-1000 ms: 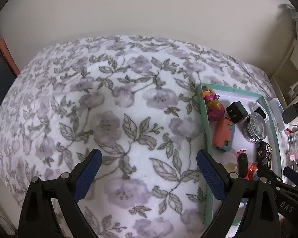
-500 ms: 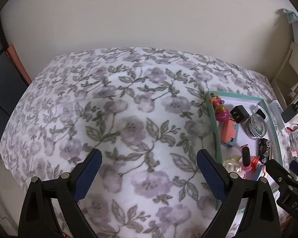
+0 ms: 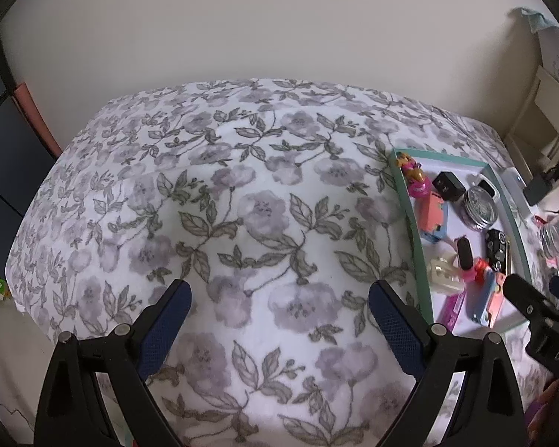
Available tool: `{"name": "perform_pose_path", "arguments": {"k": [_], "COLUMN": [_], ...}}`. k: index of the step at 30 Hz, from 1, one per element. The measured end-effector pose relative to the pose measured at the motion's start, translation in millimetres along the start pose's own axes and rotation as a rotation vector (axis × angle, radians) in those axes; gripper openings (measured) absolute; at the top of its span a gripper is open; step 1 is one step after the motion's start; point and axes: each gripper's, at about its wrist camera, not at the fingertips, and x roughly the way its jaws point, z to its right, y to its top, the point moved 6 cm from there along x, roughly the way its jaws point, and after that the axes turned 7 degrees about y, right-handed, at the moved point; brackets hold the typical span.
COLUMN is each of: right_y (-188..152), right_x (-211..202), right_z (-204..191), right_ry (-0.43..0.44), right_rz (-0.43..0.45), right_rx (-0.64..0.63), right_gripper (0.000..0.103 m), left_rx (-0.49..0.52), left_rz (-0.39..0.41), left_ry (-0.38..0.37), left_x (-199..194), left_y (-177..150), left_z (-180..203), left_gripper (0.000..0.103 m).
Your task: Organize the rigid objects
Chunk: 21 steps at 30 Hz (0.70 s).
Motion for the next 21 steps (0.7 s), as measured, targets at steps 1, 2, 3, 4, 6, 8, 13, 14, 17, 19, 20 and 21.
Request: {"name": "perform_pose_path", "arguments": {"k": [1, 2, 3, 4, 6, 8, 13, 14, 17, 19, 20, 21], "right_y": [-1, -2, -3, -4, -6, -7, -12, -12, -12, -12, -13, -13], "right_x": [-2, -3, -4, -4, -5, -7, -10, -11, -14, -16, -17, -18], "right_z": [1, 1, 1, 1, 1, 1, 0, 0, -2, -2, -3, -3], "right_ry": [0.000, 0.000, 0.001, 0.002, 0.001, -0.002, -0.001, -0.002, -0.001, -0.002, -0.003, -0.004], "right_rz": [0.002, 0.002, 0.002, 0.001, -0.001, -0.001, 0.002, 0.004, 0.015, 0.021, 0.023, 0.024], "right_rx": [0.002, 0.004, 0.006, 0.008, 0.008, 0.006, -0.001, -0.003, -0.007, -0.008, -0.009, -0.010], "right_gripper": [0.103, 0.103, 0.103, 0.103, 0.103, 0.103, 0.103, 0.103, 0.103, 0.103, 0.103, 0.103], "left_rx": [0.002, 0.004, 0.006, 0.006, 0.008, 0.010, 0.018, 0.016, 0.013, 0.014, 0.014, 0.014], "left_rz": [-0.001, -0.003, -0.003, -0.001, 0.002, 0.005, 0.009, 0.010, 0.014, 0.015, 0.015, 0.015], "left_ry": [0.002, 0.007, 0.010, 0.013, 0.016, 0.014, 0.014, 0.014, 0.011, 0.012, 0.012, 0.012], "left_x": [-1, -1, -2, -3, -5, -7, -10, -11, -12, -12, -13, -13], "left_y": [-1, -3, -4, -5, -6, -7, -10, -10, -10, -10, -10, -10], "left_z": [0, -1, -1, -2, -2, -2, -2, -2, -2, -2, -2, -2], "left_gripper": [0.096, 0.096, 0.096, 0.096, 0.096, 0.096, 0.096, 0.096, 0.096, 0.096, 0.096, 0.096]}}
